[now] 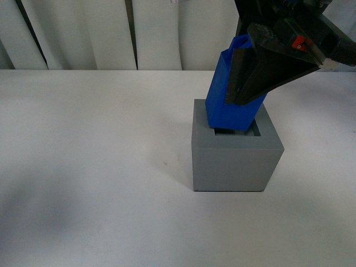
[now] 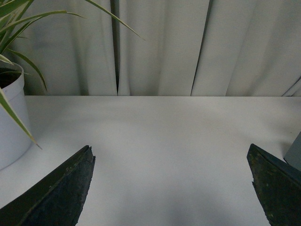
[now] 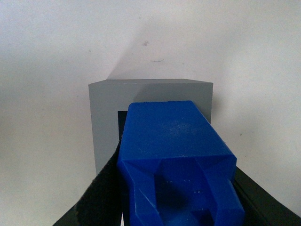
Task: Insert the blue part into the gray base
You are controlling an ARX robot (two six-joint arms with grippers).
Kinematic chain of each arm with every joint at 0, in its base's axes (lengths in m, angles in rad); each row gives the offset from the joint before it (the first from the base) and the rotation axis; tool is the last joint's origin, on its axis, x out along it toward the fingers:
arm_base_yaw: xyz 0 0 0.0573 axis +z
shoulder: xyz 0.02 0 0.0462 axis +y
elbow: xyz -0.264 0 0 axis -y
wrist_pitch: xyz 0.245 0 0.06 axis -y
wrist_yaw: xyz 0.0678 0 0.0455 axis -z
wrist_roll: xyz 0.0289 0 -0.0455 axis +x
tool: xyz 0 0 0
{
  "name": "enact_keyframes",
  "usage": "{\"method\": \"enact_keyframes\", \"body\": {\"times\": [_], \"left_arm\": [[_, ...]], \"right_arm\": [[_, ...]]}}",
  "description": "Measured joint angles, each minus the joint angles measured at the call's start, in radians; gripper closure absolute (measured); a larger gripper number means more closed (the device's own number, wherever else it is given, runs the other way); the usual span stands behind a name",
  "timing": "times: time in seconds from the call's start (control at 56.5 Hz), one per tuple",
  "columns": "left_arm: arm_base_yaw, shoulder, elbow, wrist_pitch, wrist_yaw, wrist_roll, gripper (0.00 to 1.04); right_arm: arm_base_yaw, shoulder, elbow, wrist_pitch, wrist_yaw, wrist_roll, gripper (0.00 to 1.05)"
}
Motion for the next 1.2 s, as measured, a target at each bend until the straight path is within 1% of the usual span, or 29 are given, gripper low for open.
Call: {"method": "enact_keyframes", "body": {"times": [0.283, 0.407, 0.585, 1.027, 1.045, 1.134, 1.151, 1.169, 1.205], "left_arm": [[0.0, 0.0, 0.0, 0.0, 0.0, 0.0, 0.06], [0.0, 0.0, 0.0, 0.0, 0.0, 0.0, 0.06], [0.0, 0.0, 0.0, 0.0, 0.0, 0.0, 0.06], [0.0, 0.0, 0.0, 0.0, 0.0, 0.0, 0.06], [0.0, 0.0, 0.0, 0.0, 0.0, 0.0, 0.06], [0.0, 0.0, 0.0, 0.0, 0.0, 0.0, 0.06], [0.0, 0.0, 0.0, 0.0, 0.0, 0.0, 0.06], [0.0, 0.0, 0.0, 0.0, 0.0, 0.0, 0.06], [0.0, 0.0, 0.0, 0.0, 0.0, 0.0, 0.06]], "right_arm": [[0.0, 0.0, 0.001, -0.02, 0.014, -0.018, 0.58], [-0.001, 0.0, 0.003, -0.044, 0.047, -0.033, 0.58], [-0.008, 0.0, 0.003, -0.055, 0.053, -0.044, 0.58], [-0.007, -0.003, -0.05, -0.01, 0.056, -0.049, 0.58], [-0.007, -0.003, -0.051, -0.007, 0.056, -0.05, 0.56], [-0.009, -0.004, -0.06, -0.002, 0.052, -0.046, 0.37], [-0.009, -0.004, -0.061, 0.0, 0.052, -0.046, 0.36], [-0.011, -0.004, -0.063, 0.006, 0.047, -0.043, 0.31], [-0.013, -0.004, -0.063, 0.008, 0.043, -0.039, 0.29]]}}
